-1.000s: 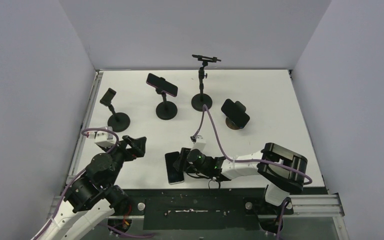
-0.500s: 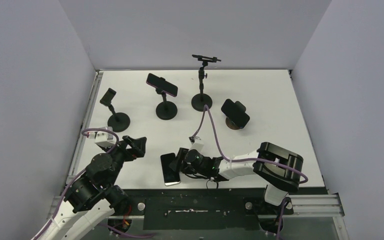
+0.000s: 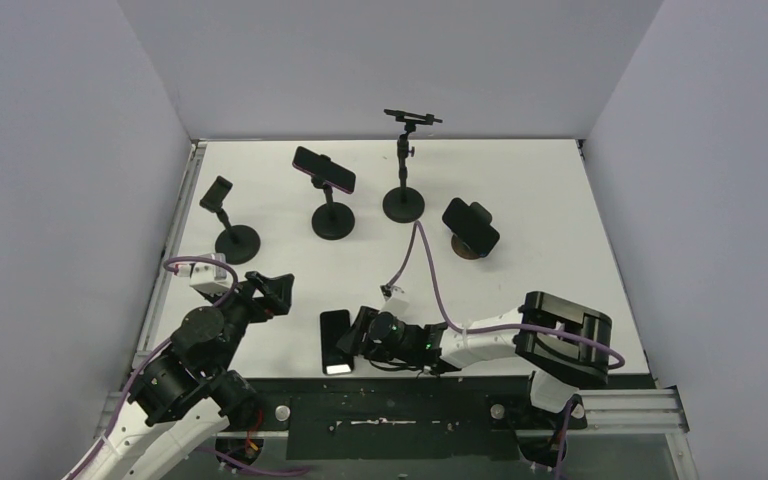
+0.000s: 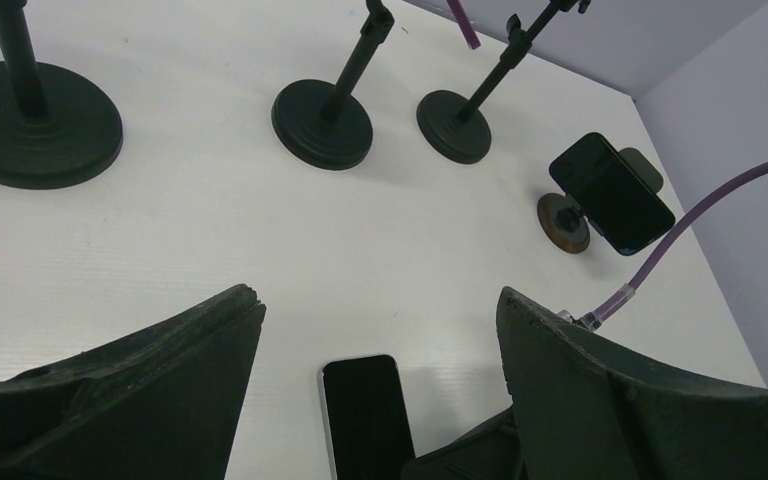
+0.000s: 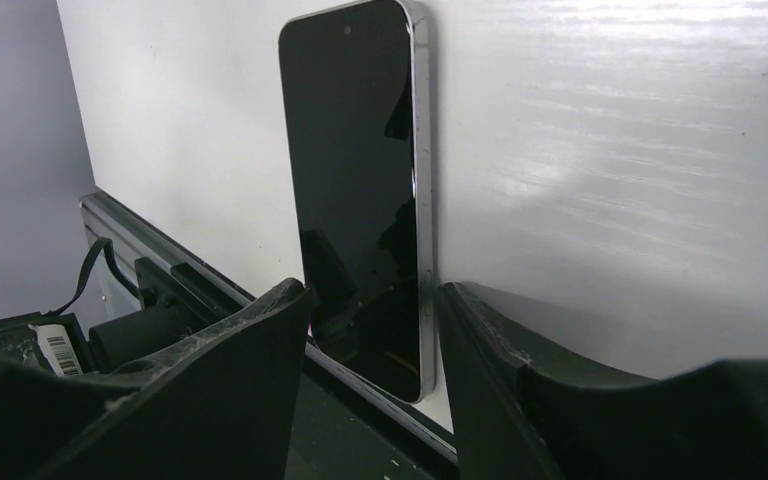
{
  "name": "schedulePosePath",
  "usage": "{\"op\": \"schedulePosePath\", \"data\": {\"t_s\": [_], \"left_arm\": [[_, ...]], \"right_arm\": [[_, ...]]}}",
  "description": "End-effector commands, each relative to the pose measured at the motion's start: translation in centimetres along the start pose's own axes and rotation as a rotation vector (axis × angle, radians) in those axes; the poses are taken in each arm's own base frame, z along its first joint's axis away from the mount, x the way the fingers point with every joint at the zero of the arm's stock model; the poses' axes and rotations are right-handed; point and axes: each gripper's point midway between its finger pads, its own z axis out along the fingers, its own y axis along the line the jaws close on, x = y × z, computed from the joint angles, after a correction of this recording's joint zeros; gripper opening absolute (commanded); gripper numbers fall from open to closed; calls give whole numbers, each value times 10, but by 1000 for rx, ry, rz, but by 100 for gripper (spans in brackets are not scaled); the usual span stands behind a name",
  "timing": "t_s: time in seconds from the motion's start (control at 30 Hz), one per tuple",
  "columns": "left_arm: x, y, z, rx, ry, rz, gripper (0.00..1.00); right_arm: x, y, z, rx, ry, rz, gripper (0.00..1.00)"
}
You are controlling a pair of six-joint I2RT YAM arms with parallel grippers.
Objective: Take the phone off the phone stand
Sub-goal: Adjust the phone at the center of the board.
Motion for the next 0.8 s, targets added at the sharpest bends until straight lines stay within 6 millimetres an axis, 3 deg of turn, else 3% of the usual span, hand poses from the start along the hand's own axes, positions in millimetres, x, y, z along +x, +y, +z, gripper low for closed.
{"op": "schedulePosePath", "data": {"t_s": [0.0, 0.27, 0.5, 0.6, 0.77], "left_arm": [[-10, -11, 0, 45, -31, -9, 85], [-9, -11, 1, 42, -29, -8, 85], [-8, -10, 1, 40, -28, -7, 85], [-9, -10, 1, 37, -30, -8, 84], [-8, -8, 2, 28, -30, -5, 85]], "right_arm": [[2, -6, -4, 15, -9, 28, 49], [4, 10, 1, -55, 3, 28, 40], [-2, 15, -1, -74, -18, 24, 40], [-20, 14, -16, -48, -92, -3, 45], [-67, 22, -59, 4, -258, -164, 55]]}}
